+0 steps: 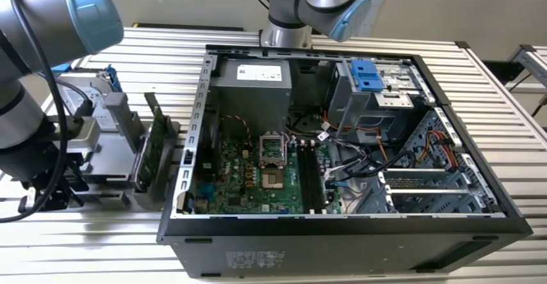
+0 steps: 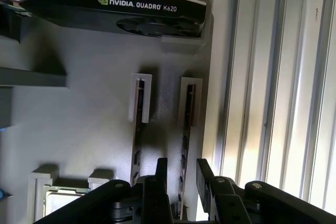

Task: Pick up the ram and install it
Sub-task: 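Pick up the ram and move it above insertion slot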

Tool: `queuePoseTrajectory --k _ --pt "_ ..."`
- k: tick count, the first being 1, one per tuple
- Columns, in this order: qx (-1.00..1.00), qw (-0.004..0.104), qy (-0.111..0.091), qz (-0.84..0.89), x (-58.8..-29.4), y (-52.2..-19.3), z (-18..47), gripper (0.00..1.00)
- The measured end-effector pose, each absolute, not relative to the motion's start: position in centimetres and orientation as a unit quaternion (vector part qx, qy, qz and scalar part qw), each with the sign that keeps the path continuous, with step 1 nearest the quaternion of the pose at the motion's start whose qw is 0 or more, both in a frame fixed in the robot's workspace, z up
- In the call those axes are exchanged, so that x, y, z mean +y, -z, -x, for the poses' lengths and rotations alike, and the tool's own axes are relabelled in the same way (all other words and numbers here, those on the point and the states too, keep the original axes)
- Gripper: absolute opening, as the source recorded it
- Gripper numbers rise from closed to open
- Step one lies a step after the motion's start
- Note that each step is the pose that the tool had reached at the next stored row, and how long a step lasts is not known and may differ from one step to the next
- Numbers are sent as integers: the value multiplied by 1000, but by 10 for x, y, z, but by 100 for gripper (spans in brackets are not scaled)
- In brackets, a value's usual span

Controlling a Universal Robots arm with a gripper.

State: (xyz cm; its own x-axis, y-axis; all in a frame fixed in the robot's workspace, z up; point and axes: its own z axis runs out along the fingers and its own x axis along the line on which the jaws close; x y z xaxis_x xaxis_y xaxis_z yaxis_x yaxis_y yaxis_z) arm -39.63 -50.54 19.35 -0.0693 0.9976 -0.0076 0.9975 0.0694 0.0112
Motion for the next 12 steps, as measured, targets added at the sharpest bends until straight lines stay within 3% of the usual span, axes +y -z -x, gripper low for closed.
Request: queuePoseTrajectory --k 12 --pt "731 7 -2 -682 -505 -193 396 100"
